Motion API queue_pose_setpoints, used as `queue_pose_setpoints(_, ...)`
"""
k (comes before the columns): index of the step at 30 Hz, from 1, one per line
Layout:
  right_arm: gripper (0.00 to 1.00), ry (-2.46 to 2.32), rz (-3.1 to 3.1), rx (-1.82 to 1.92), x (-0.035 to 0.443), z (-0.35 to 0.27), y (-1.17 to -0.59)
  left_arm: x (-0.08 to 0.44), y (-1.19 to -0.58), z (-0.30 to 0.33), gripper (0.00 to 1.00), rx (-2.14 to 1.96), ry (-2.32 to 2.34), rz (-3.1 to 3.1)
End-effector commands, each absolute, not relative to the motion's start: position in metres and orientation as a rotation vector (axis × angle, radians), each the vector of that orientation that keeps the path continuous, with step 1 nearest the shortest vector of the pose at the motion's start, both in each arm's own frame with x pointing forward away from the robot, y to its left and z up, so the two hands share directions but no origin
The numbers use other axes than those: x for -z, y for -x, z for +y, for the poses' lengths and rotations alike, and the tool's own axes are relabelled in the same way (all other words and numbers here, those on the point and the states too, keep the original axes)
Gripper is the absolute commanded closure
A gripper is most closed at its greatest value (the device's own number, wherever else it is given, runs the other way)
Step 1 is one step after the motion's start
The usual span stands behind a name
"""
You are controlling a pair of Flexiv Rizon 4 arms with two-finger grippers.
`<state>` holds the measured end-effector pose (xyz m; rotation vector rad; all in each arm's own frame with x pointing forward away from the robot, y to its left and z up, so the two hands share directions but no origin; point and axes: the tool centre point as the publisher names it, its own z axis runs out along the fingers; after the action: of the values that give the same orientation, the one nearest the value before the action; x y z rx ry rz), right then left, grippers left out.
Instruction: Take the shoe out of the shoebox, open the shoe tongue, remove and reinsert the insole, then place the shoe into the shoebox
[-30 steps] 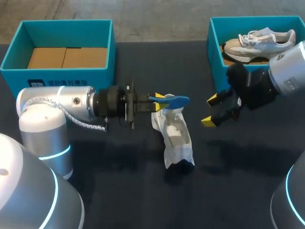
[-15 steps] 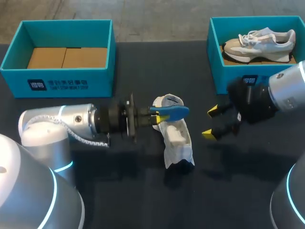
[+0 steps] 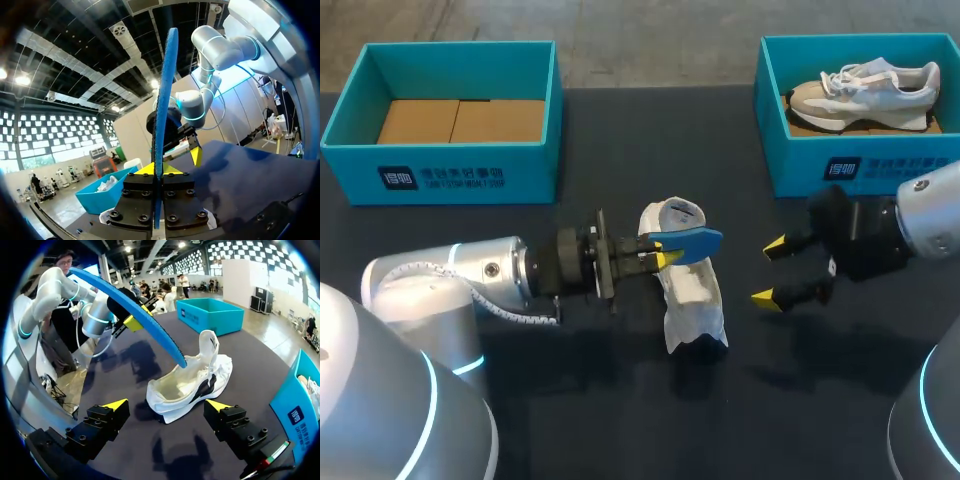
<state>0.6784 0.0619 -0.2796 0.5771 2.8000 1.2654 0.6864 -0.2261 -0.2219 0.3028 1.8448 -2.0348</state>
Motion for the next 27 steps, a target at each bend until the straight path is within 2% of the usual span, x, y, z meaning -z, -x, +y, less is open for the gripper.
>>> queue_pose_setpoints(1,0.0,-0.505,2.796,-1.224,0.282,0.062,-0.68,0.225,-0.683,-0.235,1.0,2.017,-0.289,1.826)
queue_pose_setpoints(4,0.0,-0.413,2.815,-1.107,0.291,0.061,-0.683,0.227,-0.682,-0.239,1.0,2.01,-0.308,1.816)
queue_pose_setpoints(27,0.0,-0.42,2.879,-1.07,0.337,0.035,-0.669,0.254,-0.677,-0.23,1.0,1.928,-0.369,1.898)
